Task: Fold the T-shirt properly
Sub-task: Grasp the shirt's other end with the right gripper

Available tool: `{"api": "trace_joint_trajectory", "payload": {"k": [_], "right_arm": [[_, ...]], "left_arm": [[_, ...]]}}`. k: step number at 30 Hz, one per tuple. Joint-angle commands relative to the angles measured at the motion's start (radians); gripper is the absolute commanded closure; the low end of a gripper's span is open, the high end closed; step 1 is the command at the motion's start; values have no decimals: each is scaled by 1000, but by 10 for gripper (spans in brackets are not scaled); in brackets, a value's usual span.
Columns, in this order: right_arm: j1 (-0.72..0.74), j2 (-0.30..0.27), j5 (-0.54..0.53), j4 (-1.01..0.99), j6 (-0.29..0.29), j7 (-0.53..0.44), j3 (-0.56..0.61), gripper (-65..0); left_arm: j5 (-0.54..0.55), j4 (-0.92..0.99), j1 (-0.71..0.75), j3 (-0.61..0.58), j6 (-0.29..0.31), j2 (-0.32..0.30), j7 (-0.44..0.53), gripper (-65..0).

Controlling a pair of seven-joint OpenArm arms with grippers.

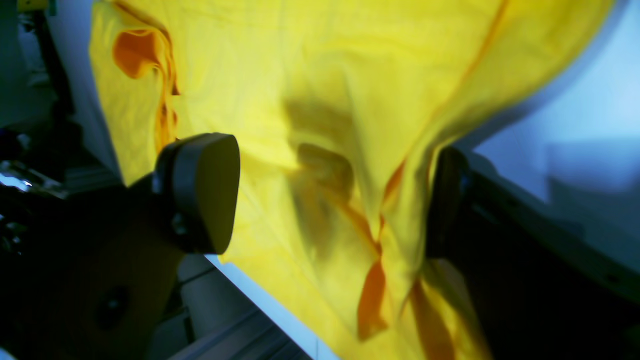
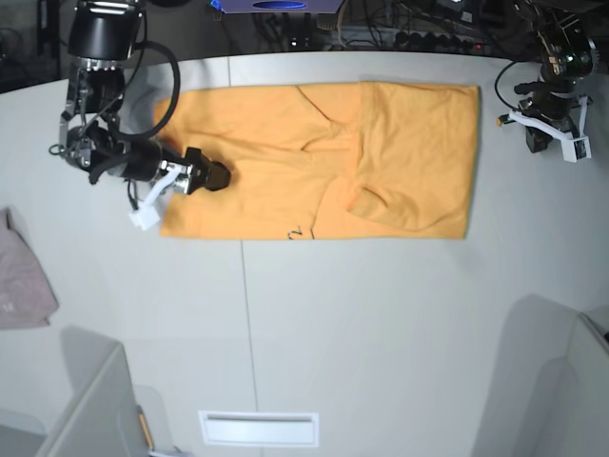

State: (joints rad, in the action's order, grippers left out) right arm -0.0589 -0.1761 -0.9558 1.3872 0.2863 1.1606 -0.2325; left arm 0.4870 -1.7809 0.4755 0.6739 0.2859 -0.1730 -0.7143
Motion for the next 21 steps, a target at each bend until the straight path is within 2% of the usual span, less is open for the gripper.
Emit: {"api": "trace_joint_trajectory", "payload": {"k": [1,6,9,12,15,21], "right_arm": [[-9,-7,91,-33,-15,17,3,-441],[12,-10,93,-61,-15,17,5,-212],[35,-10,97,-62,-19,25,5,-135],[55,-7,162,-65,-54,28,5,-89],[66,-4,209,-65,-54,19,3,0],[103,-6,280,-24,-60,17,3,0]], "left_arm": [[11,-14,-1,-13,8,-12,18,0],[3,-9,-1,-76,5,-12,18,0],[5,-18,-1,-104,3,7,18,0],[0,-12,-1,-136,3,33,18,0],[0,-10,-1,-176,2,37,18,0],[0,-10,-1,-257,0,39,18,0]]}}
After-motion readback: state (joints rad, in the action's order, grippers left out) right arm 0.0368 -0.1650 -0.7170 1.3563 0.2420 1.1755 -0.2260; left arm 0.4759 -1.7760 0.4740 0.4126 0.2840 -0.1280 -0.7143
